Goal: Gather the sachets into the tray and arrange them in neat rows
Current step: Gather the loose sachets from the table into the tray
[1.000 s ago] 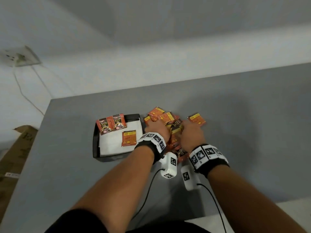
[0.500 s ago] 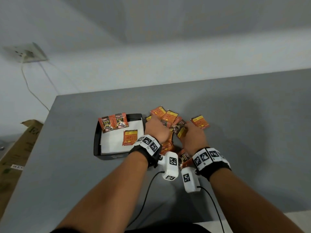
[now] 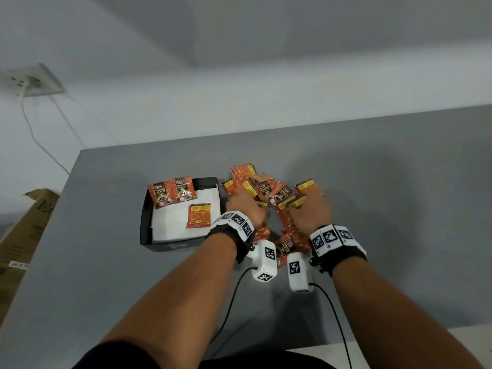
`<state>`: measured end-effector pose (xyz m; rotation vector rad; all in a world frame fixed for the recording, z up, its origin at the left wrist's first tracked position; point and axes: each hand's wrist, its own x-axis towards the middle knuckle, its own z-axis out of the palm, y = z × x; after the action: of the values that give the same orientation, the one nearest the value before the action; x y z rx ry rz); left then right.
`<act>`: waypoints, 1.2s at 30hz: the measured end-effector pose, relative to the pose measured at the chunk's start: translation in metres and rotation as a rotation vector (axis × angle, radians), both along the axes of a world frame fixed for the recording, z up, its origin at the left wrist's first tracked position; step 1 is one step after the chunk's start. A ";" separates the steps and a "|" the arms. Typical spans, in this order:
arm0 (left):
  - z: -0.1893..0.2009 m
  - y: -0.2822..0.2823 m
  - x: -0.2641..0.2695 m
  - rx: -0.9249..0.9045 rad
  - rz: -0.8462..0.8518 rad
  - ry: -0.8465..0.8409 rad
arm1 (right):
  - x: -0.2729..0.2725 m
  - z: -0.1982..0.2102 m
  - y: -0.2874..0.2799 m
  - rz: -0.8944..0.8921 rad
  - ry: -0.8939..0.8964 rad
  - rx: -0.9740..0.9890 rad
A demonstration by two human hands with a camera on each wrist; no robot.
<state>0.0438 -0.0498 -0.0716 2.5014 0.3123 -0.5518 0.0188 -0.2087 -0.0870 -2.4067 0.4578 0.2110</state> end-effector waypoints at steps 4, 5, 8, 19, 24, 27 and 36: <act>0.008 0.005 -0.001 -0.042 0.012 -0.019 | -0.007 -0.004 0.009 -0.041 0.007 -0.088; 0.009 0.005 -0.002 -0.040 0.012 -0.033 | -0.009 -0.004 0.009 -0.039 -0.020 -0.106; 0.015 0.007 -0.004 -0.057 0.017 -0.072 | -0.009 -0.005 0.008 0.007 -0.055 -0.167; 0.026 0.020 0.000 -0.100 -0.077 -0.043 | 0.002 0.022 -0.028 0.022 -0.079 0.146; 0.013 0.000 -0.005 0.057 -0.158 0.029 | 0.001 0.022 -0.033 0.093 -0.016 0.128; 0.008 -0.007 -0.007 0.154 -0.215 0.009 | -0.002 0.014 -0.027 0.140 -0.032 0.015; 0.034 0.010 -0.006 -0.143 -0.075 -0.156 | -0.008 -0.005 -0.015 0.117 0.057 -0.264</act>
<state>0.0376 -0.0400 -0.0377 2.4073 0.1157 -0.3903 0.0112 -0.2236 -0.0917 -2.6950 0.3914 0.2863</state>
